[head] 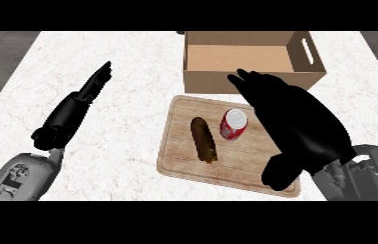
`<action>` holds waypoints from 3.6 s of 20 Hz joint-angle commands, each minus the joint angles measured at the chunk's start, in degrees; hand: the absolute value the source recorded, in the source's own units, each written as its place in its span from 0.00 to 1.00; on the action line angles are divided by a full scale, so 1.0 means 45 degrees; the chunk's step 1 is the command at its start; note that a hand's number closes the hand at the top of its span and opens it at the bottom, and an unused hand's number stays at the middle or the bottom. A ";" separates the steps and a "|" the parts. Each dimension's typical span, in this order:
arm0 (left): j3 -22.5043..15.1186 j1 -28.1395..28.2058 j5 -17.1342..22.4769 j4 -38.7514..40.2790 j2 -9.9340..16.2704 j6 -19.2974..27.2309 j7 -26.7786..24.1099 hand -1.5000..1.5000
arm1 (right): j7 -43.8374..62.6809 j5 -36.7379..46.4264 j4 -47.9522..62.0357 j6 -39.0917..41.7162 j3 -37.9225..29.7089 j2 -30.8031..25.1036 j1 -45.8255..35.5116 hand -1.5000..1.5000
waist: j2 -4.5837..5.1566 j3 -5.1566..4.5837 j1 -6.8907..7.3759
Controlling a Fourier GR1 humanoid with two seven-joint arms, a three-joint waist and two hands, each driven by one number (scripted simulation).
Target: Pick the can from the cutting board and place it in the cardboard box
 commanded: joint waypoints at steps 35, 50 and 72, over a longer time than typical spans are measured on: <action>0.1581 0.0301 -0.0949 -0.0674 -0.0788 -0.1271 0.0776 0.50 | 0.0170 0.5068 0.5628 0.0643 0.1331 0.4817 0.1090 0.00 | 0.0002 0.0050 -0.0321; 0.1975 0.0540 -0.2233 -0.0768 -0.1972 -0.1268 0.0774 0.50 | -0.1627 0.6913 0.6397 0.1958 -0.0671 0.4926 0.2047 0.00 | 0.0000 0.0050 -0.0336; 0.2300 0.0275 -0.2426 -0.0818 -0.2246 -0.2480 0.0560 0.50 | -1.1554 0.8354 0.6637 0.0022 0.3469 0.7392 0.1405 1.00 | 0.0210 0.0088 0.0671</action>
